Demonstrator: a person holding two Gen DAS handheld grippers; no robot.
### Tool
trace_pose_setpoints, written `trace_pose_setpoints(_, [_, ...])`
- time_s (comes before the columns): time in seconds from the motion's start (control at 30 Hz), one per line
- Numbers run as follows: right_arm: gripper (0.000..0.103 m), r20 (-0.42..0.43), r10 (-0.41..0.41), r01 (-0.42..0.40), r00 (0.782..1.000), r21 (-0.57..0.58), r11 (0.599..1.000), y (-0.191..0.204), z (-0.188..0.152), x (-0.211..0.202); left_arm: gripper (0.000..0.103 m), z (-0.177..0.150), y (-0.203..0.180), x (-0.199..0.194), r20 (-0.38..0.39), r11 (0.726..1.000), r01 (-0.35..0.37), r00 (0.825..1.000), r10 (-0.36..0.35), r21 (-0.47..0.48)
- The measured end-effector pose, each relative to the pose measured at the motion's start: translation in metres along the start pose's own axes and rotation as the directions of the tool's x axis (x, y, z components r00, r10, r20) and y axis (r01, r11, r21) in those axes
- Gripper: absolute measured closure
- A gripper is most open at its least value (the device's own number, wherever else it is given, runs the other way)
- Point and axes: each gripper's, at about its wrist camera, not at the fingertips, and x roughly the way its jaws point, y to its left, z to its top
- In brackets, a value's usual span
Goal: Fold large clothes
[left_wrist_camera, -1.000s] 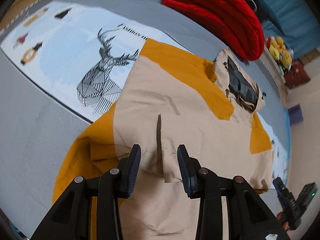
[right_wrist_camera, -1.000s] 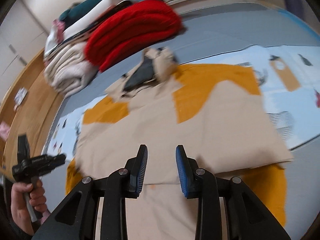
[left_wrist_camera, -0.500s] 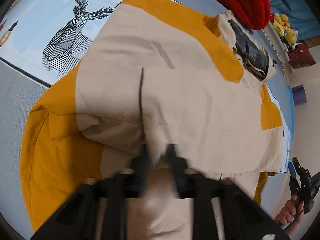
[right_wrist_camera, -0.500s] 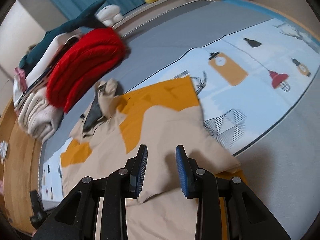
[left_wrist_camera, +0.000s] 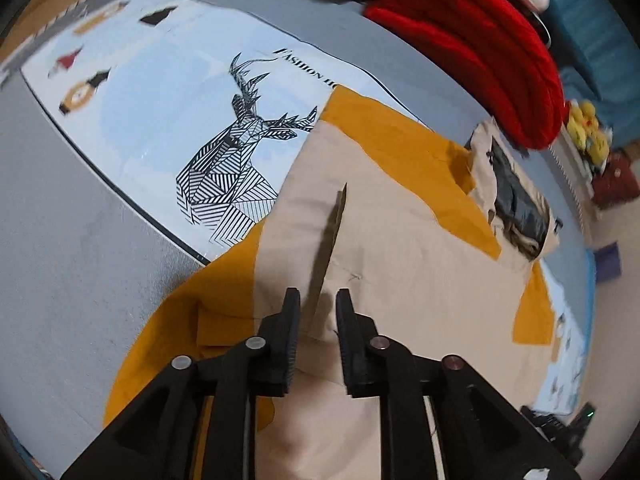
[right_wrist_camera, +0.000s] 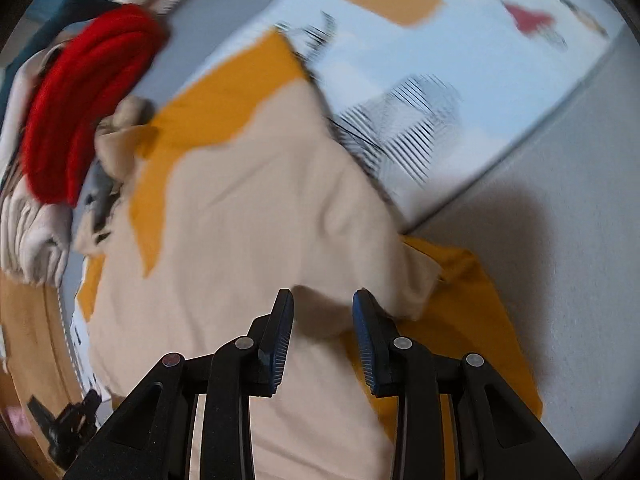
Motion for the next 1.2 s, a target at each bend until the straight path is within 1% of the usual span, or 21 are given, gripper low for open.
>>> trace_pose_setpoints(0.1, [0.071, 0.015, -0.015, 0.015, 1.0, -0.009, 1.0, 0.002, -0.001, -0.006, 0.074, -0.001, 0.001, 0.006, -0.032, 0.999, 0.038, 0.999, -0.038, -0.019])
trace_pose_setpoints(0.2, [0.07, 0.032, -0.022, 0.023, 0.999, -0.022, 0.999, 0.007, -0.004, -0.01, 0.074, -0.006, 0.0, 0.021, -0.095, 0.997, 0.069, 0.993, -0.073, -0.047])
trace_pose_setpoints(0.27, [0.07, 0.042, -0.033, 0.034, 0.999, -0.02, 0.999, 0.009, -0.003, -0.012, 0.074, -0.009, 0.003, 0.03, -0.127, 0.995, 0.066, 0.989, -0.076, -0.076])
trace_pose_setpoints(0.3, [0.07, 0.061, -0.046, 0.048, 0.997, -0.027, 0.999, 0.011, -0.004, -0.016, 0.078, -0.01, 0.004, 0.029, -0.12, 0.996, 0.037, 0.992, -0.046, -0.08])
trace_pose_setpoints(0.37, [0.07, 0.125, -0.063, 0.072, 0.99, -0.073, 0.995, 0.021, -0.003, -0.027, 0.089, -0.009, 0.004, 0.018, -0.057, 0.998, -0.025, 0.998, 0.022, -0.064])
trace_pose_setpoints(0.4, [0.07, 0.162, -0.062, 0.08, 0.985, -0.107, 0.991, 0.028, -0.003, -0.034, 0.089, -0.008, 0.0, 0.012, -0.017, 0.998, -0.046, 0.999, 0.045, -0.04])
trace_pose_setpoints(0.47, [0.07, 0.234, -0.038, 0.086, 0.971, -0.2, 0.976, 0.047, -0.007, -0.046, 0.089, -0.005, -0.013, 0.0, 0.046, 0.999, -0.037, 0.998, 0.036, 0.024])
trace_pose_setpoints(0.5, [0.065, 0.251, -0.024, 0.086, 0.968, -0.239, 0.967, 0.054, -0.009, -0.048, 0.089, -0.005, -0.018, -0.002, 0.053, 0.999, -0.024, 0.998, 0.021, 0.046])
trace_pose_setpoints(0.53, [0.061, 0.253, -0.008, 0.08, 0.967, -0.275, 0.958, 0.06, -0.01, -0.047, 0.089, -0.006, -0.023, -0.002, 0.049, 0.997, -0.001, 0.999, -0.003, 0.071])
trace_pose_setpoints(0.6, [0.061, 0.221, -0.005, 0.067, 0.975, -0.275, 0.959, 0.06, -0.009, -0.037, 0.089, -0.008, -0.029, 0.004, 0.016, 0.996, 0.049, 0.999, -0.05, 0.078])
trace_pose_setpoints(0.63, [0.061, 0.189, -0.027, 0.075, 0.982, -0.253, 0.965, 0.055, -0.008, -0.027, 0.089, -0.009, -0.028, 0.01, -0.013, 0.995, 0.078, 0.997, -0.078, 0.064])
trace_pose_setpoints(0.7, [0.061, 0.142, -0.084, 0.114, 0.986, -0.221, 0.969, 0.044, -0.005, -0.01, 0.089, -0.01, -0.026, 0.022, -0.057, 0.995, 0.099, 0.994, -0.097, 0.026])
trace_pose_setpoints(0.73, [0.061, 0.109, -0.122, 0.142, 0.987, -0.204, 0.969, 0.037, -0.003, 0.0, 0.089, -0.01, -0.023, 0.028, -0.08, 0.996, 0.09, 0.993, -0.089, 0.008])
trace_pose_setpoints(0.77, [0.061, 0.098, -0.129, 0.146, 0.987, -0.193, 0.97, 0.034, -0.004, 0.003, 0.089, -0.011, -0.02, 0.033, -0.099, 0.998, 0.07, 0.993, -0.07, -0.003])
trace_pose_setpoints(0.83, [0.061, 0.102, -0.134, 0.151, 0.986, -0.188, 0.97, 0.035, -0.003, -0.001, 0.089, -0.01, -0.012, 0.041, -0.133, 1.0, 0.013, 0.991, -0.015, -0.019])
trace_pose_setpoints(0.87, [0.061, 0.118, -0.149, 0.17, 0.982, -0.203, 0.964, 0.04, -0.004, -0.006, 0.089, -0.01, -0.011, 0.041, -0.134, 1.0, -0.011, 0.991, 0.008, -0.022])
trace_pose_setpoints(0.93, [0.061, 0.163, -0.134, 0.169, 0.978, -0.23, 0.958, 0.049, -0.005, -0.016, 0.089, -0.008, -0.014, 0.036, -0.106, 1.0, -0.028, 0.994, 0.028, 0.006])
trace_pose_setpoints(1.03, [0.061, 0.205, -0.074, 0.135, 0.976, -0.301, 0.944, 0.065, -0.008, -0.026, 0.089, -0.007, -0.024, 0.03, -0.063, 0.997, -0.035, 0.997, 0.04, 0.069])
trace_pose_setpoints(1.1, [0.061, 0.181, -0.056, 0.115, 0.982, -0.335, 0.935, 0.073, -0.01, -0.021, 0.088, -0.007, -0.024, 0.037, -0.081, 0.996, -0.041, 0.996, 0.047, 0.077])
trace_pose_setpoints(1.13, [0.061, 0.148, -0.065, 0.112, 0.987, -0.337, 0.935, 0.072, -0.01, -0.014, 0.088, -0.007, -0.021, 0.041, -0.098, 0.997, -0.046, 0.994, 0.053, 0.069])
trace_pose_setpoints(1.2, [0.061, 0.102, -0.124, 0.152, 0.987, -0.345, 0.926, 0.07, -0.013, 0.001, 0.088, -0.007, -0.016, 0.051, -0.136, 0.995, -0.08, 0.987, 0.087, 0.052])
